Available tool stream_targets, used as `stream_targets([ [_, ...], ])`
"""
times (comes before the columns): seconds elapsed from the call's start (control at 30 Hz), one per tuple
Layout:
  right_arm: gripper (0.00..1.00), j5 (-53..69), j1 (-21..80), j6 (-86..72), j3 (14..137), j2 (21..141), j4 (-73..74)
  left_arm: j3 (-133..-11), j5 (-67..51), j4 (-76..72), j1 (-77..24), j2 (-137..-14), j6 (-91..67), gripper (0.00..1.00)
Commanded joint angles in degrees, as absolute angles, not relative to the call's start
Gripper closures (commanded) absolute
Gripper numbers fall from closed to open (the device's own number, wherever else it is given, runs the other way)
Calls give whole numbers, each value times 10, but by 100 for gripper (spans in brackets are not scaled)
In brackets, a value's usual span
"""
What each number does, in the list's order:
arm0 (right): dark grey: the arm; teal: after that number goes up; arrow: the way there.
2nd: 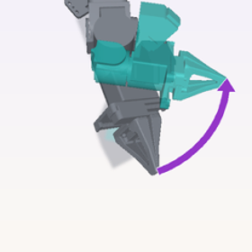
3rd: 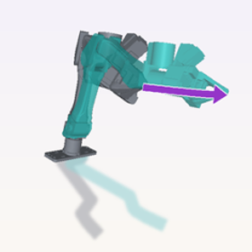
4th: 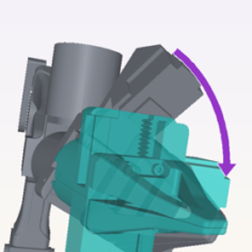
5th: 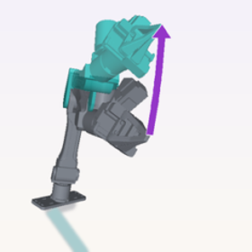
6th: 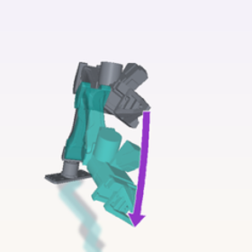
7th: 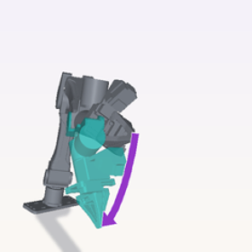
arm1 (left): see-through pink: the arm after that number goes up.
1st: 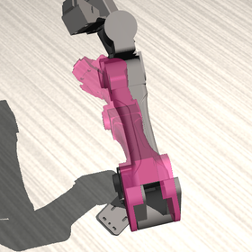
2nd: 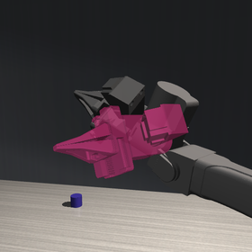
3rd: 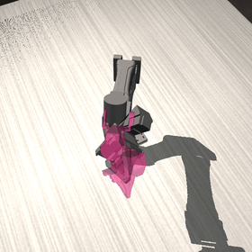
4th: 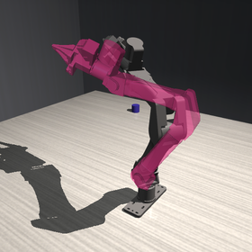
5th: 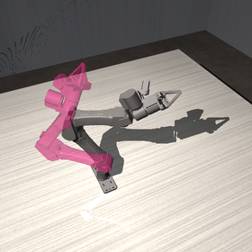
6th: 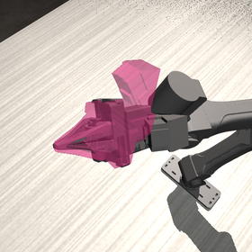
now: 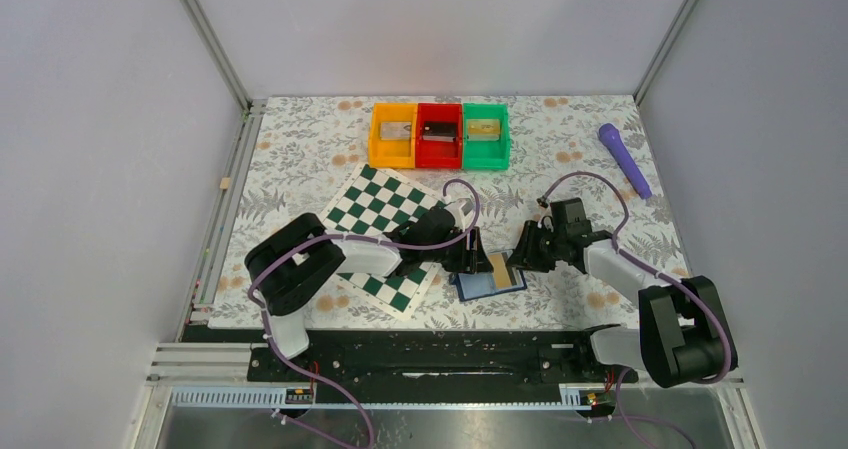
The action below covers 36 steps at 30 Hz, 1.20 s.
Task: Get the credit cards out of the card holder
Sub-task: Remove the credit card from the card holder.
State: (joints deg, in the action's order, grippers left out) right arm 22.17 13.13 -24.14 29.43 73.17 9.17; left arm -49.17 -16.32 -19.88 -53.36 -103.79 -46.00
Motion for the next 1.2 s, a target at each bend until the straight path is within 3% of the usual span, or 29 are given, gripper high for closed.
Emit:
stream_targets([
  [0.0,62,238,134,-228,318,739,109,-496,-164,-233,-535,-1049,-460,46],
  [0.57,70,255,134,-238,321,768,120,-477,-171,-293,-536,-1063,-481,50],
  [1.17,72,254,135,-236,324,773,125,-480,-156,-287,-544,-1016,-478,49],
])
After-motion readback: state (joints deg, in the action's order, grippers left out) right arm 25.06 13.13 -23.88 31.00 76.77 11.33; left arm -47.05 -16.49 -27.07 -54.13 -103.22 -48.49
